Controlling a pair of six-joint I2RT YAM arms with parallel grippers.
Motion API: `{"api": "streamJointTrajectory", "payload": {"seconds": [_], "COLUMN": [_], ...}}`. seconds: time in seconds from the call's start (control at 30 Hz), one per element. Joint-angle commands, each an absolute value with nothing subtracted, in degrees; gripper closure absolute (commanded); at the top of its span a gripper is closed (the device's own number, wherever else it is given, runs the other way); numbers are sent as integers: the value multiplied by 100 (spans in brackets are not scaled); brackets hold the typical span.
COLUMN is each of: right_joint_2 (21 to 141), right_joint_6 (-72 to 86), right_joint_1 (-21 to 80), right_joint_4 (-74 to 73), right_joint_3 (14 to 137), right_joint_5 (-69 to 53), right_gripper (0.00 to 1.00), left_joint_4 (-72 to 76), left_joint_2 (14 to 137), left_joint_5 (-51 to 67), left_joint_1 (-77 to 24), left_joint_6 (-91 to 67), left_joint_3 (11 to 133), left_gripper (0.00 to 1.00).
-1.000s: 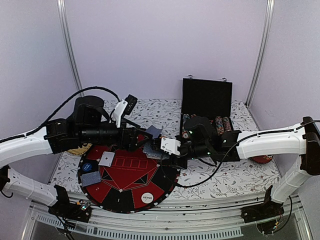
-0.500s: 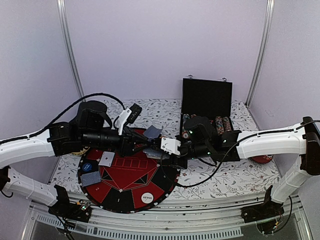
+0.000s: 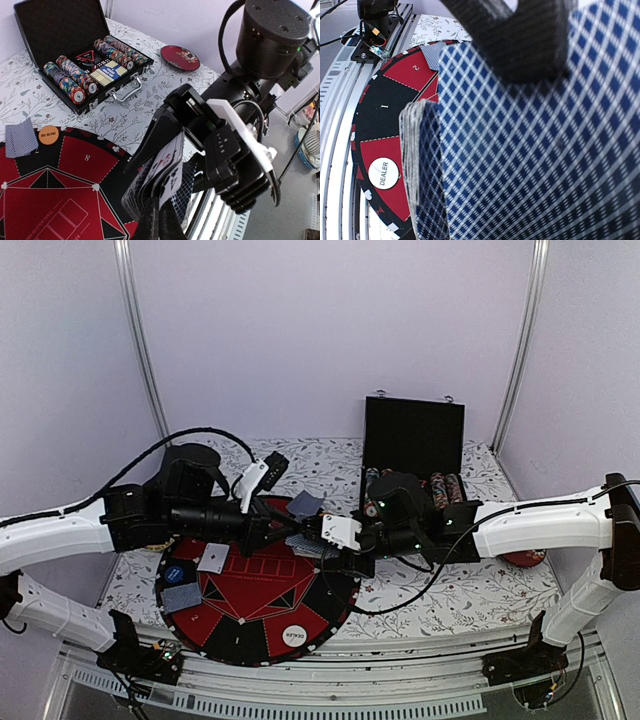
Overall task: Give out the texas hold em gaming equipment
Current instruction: Pick up the poker card from the face-down deck piles, then flop the poker card into the community card area.
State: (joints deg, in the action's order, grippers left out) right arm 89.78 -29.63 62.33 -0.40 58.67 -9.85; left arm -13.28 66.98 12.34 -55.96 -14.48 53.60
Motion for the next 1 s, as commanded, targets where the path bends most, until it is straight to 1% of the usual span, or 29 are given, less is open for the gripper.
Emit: {"api": "streamJointTrajectory", "payload": {"seconds": [0.0, 0.17, 0.33, 0.43, 0.57, 0.67, 0.77, 0.87, 0.97], "right_joint_2": [8974, 8915, 8807, 8681, 8523, 8446, 8396, 8361, 8322], "right_joint_6": [-2997, -2997, -2998, -2981, -3003, -3022, -3023, -3028, -3028], "right_joint_1": [6161, 6025, 5905, 5808, 5779, 5783, 5779, 5783, 5779], "right_joint_4": [31, 1, -30, -62, -139, -181, -182, -192, -211], "right_joint_3": [5919, 5790, 5628, 5511, 5388, 5369, 5359, 5367, 5368], "right_joint_5": [-1080, -1174, -1130, -1067, -998, -980, -989, -1033, -1076], "right_gripper": [50, 50, 50, 50, 50, 50, 50, 50, 50], "left_joint_4": [-1340, -1417, -2055, -2678, -3353, -3024, -2386, -1703, -594], "left_joint_2": [6357, 6120, 6094, 6061, 6282, 6538, 6984, 7458, 7720], "left_joint_5": [1112, 1031, 695, 29, -1676, -2897, -3589, -3467, -3494], "left_joint_1": [-5582, -5573, -5479, -5234, -5041, -5017, -4934, -4758, -4577], "left_joint_6": [-1307, -1123, -800, -452, 625, 1841, 2887, 3495, 4346], "left_joint_3": [5389, 5445, 5813, 6072, 6195, 5680, 5091, 4785, 4316], "left_gripper": [100, 100, 100, 100, 100, 100, 100, 100, 100]}}
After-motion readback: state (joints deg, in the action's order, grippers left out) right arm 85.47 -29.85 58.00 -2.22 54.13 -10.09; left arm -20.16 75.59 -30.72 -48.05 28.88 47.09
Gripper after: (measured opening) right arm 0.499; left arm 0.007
